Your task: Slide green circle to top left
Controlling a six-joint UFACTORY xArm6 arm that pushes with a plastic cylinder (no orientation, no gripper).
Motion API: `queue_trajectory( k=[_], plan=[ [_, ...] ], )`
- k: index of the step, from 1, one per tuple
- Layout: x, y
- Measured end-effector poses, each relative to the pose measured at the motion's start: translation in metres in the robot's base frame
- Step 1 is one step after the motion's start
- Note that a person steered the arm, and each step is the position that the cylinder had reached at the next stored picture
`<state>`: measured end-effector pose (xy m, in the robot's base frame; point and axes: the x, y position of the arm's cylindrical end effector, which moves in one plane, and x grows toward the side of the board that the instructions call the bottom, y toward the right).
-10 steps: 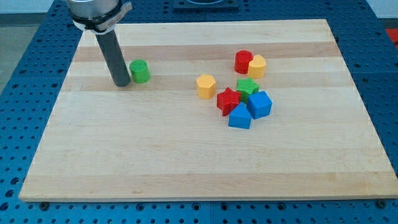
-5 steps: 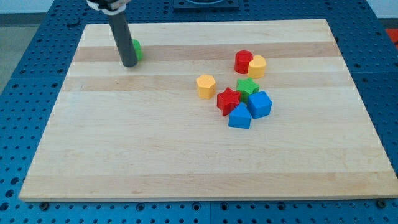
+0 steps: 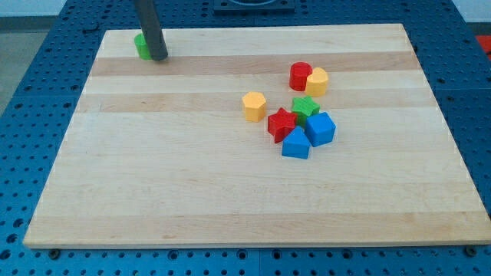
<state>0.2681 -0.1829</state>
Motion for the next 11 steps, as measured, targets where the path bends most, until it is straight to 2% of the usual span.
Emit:
queue_trajectory(
  k=[3, 5, 8, 11],
  plan=[
    [-0.01, 0.017],
    [-0.03, -0.024],
    [-0.003, -0.029],
    [-0.011, -0.069]
  ],
)
